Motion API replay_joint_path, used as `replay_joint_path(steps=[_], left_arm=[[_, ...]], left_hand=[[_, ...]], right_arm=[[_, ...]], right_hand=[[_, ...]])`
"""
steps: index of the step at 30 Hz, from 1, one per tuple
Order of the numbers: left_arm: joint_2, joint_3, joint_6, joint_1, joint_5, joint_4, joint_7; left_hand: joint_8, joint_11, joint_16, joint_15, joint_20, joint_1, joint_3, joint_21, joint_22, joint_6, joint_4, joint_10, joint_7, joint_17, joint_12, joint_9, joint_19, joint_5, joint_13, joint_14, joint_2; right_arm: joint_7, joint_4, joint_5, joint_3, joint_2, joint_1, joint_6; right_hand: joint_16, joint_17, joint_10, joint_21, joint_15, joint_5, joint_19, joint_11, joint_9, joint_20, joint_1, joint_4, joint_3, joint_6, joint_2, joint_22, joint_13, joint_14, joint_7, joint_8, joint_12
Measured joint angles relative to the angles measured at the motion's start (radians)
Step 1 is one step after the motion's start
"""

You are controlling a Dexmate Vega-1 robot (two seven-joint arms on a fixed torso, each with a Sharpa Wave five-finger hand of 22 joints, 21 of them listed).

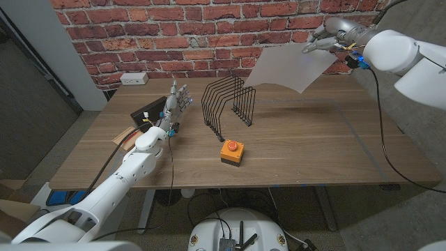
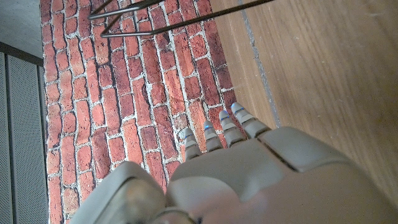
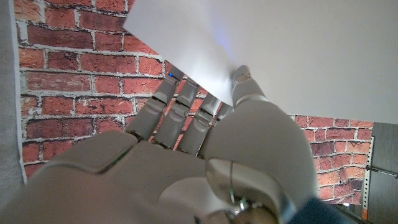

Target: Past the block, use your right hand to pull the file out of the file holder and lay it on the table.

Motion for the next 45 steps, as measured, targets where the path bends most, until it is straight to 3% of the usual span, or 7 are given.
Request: replay_joint_path(steps=[20,45], left_arm=[[0.0,0.0,0.0,0.0,0.0,0.0,0.0],[0.001,-0.001,0.0,0.0,-0.001,0.0,0.0]], left_hand=[[0.0,0.0,0.0,0.0,0.0,0.0,-0.004,0.0,0.0,0.0,0.004,0.0,0.0,0.0,0.0,0.0,0.0,0.0,-0.003,0.0,0.0],[0.0,0.0,0.0,0.0,0.0,0.0,-0.004,0.0,0.0,0.0,0.004,0.0,0.0,0.0,0.0,0.0,0.0,0.0,-0.003,0.0,0.0]], right_arm=[[-0.022,-0.004,-0.067,-0.121,-0.001,0.082,-0.125],[0.025,0.082,-0.193,-0.24,0.037,0.155,-0.116]], right_hand=[[0.0,0.0,0.0,0.0,0.0,0.0,0.0,0.0,0.001,0.0,-0.006,0.0,0.0,0.002,0.006,0.0,0.0,0.0,0.002,0.0,0.0],[0.0,0.0,0.0,0.0,0.0,0.0,0.0,0.0,0.0,0.0,-0.019,0.0,0.0,0.002,0.0,0.0,0.0,0.0,0.002,0.0,0.0]])
